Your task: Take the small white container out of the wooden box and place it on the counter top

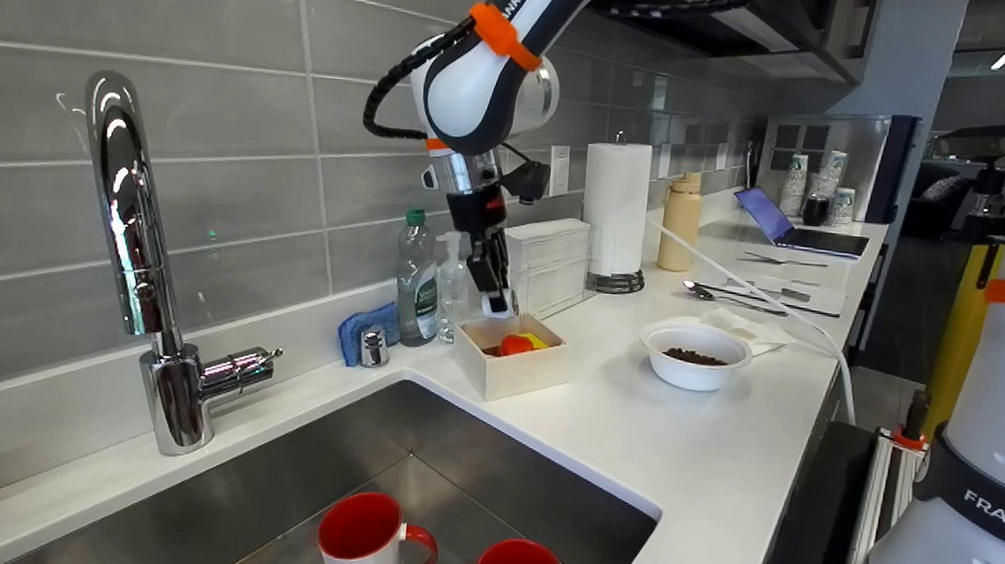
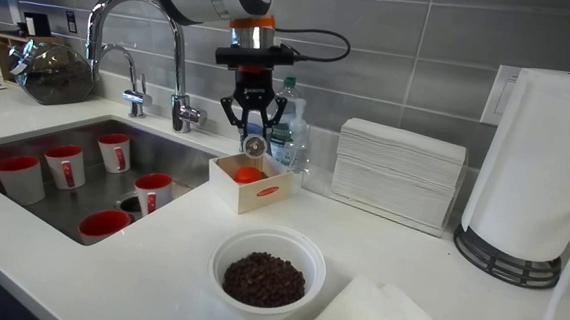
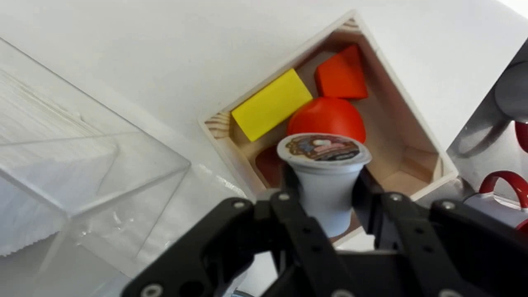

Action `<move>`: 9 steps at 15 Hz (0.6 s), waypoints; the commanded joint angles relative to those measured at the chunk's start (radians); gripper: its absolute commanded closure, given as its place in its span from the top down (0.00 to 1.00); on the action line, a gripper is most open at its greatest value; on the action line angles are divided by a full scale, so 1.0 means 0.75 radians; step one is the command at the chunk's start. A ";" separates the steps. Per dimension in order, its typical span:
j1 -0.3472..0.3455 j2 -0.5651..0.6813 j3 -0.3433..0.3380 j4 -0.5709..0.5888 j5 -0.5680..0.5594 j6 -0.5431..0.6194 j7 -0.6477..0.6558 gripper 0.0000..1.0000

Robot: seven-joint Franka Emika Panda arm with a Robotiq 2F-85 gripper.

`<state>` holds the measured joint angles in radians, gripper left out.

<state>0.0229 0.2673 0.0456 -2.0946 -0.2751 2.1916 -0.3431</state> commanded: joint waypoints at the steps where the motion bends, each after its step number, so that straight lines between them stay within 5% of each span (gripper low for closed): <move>1: 0.018 -0.118 -0.019 -0.046 -0.068 -0.107 0.096 0.07; 9: -0.121 -0.190 -0.108 -0.204 0.014 0.104 -0.004 0.07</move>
<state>-0.0184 0.1613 -0.0027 -2.1684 -0.2954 2.1788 -0.3024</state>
